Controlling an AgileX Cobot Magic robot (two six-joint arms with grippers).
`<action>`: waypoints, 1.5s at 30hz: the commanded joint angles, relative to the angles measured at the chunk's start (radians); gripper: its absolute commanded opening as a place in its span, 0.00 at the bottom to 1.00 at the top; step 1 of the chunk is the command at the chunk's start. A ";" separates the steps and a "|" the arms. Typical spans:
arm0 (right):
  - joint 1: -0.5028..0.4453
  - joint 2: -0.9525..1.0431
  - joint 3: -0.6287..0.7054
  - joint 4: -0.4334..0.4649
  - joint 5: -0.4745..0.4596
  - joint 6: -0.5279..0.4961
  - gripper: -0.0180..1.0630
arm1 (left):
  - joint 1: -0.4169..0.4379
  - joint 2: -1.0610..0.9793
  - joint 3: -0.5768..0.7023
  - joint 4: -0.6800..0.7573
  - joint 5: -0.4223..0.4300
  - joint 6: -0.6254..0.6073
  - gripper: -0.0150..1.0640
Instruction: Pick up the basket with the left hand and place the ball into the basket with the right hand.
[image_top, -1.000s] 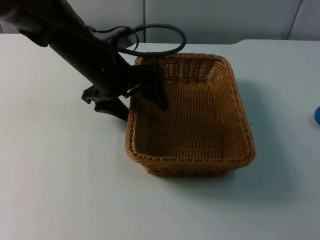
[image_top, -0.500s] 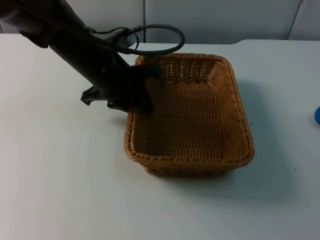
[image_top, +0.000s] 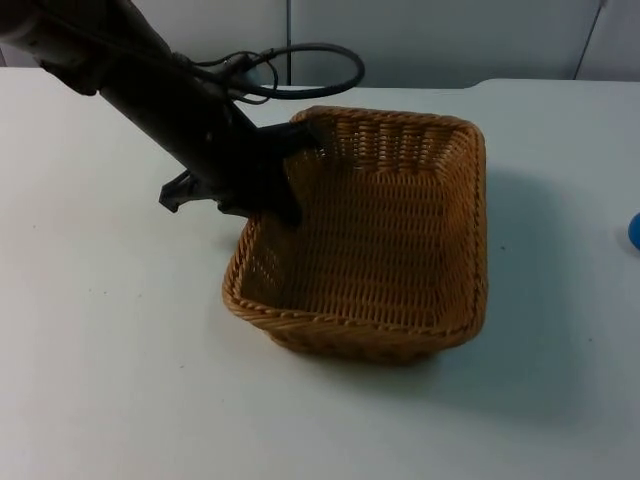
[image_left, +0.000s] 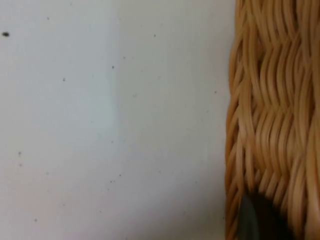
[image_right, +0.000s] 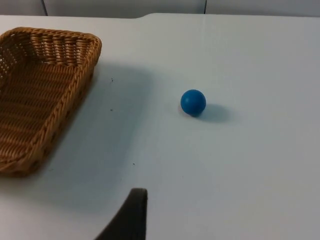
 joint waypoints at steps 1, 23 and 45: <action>-0.008 -0.003 0.008 -0.007 -0.010 0.000 0.98 | -0.008 -0.010 0.000 -0.009 -0.020 -0.018 0.01; -0.008 -0.003 0.008 -0.007 -0.010 0.000 0.98 | 0.020 -0.230 0.161 0.095 -0.070 -0.226 0.01; -0.008 -0.003 0.008 -0.007 -0.010 -0.002 0.98 | 0.141 -0.651 0.797 -0.244 -0.158 0.111 0.01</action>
